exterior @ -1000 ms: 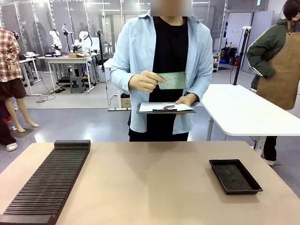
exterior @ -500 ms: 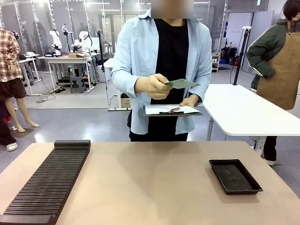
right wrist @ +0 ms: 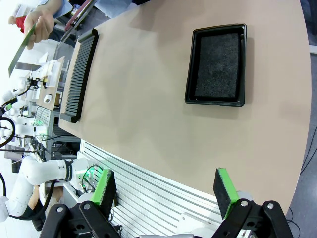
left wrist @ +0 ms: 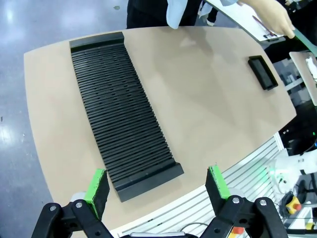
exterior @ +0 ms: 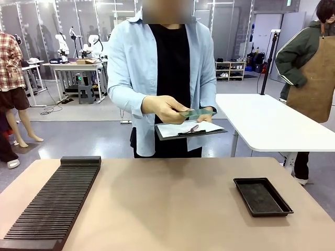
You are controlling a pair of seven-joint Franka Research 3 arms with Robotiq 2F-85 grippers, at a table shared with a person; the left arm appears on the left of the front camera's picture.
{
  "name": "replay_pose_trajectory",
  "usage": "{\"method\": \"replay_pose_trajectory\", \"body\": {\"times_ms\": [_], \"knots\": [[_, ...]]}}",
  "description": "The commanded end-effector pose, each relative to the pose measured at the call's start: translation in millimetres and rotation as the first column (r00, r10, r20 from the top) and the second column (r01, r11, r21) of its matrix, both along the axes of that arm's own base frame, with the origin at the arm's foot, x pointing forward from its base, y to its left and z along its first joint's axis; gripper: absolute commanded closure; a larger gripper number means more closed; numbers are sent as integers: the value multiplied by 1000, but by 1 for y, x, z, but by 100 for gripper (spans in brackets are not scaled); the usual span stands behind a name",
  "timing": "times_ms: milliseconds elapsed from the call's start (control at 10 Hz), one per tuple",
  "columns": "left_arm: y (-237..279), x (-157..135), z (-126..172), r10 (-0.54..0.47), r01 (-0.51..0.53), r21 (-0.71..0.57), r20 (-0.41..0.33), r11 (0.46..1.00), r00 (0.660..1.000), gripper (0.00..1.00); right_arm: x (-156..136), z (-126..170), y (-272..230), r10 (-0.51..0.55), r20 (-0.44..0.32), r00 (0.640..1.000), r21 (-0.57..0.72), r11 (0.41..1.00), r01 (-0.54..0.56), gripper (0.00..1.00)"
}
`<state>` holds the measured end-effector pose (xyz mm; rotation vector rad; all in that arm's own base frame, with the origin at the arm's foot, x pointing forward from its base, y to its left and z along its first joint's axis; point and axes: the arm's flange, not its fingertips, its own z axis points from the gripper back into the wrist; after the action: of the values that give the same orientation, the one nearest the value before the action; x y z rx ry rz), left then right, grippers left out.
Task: Inspect the PCB.
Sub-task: Pick up the Blank PCB that the human is holding.
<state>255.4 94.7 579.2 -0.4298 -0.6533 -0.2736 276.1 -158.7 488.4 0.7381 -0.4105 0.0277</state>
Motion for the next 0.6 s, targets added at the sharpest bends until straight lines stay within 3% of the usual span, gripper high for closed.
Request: {"method": "replay_pose_trajectory", "body": {"times_ms": [0,500], "knots": [[-1,-2,0,21,-21,7,-8,1000,1000,0,-1,1,-1,14,11,1000,1,1000,-14,0],[-1,-2,0,21,-21,7,-8,1000,1000,0,-1,1,-1,14,11,1000,1,1000,-14,0]]}}
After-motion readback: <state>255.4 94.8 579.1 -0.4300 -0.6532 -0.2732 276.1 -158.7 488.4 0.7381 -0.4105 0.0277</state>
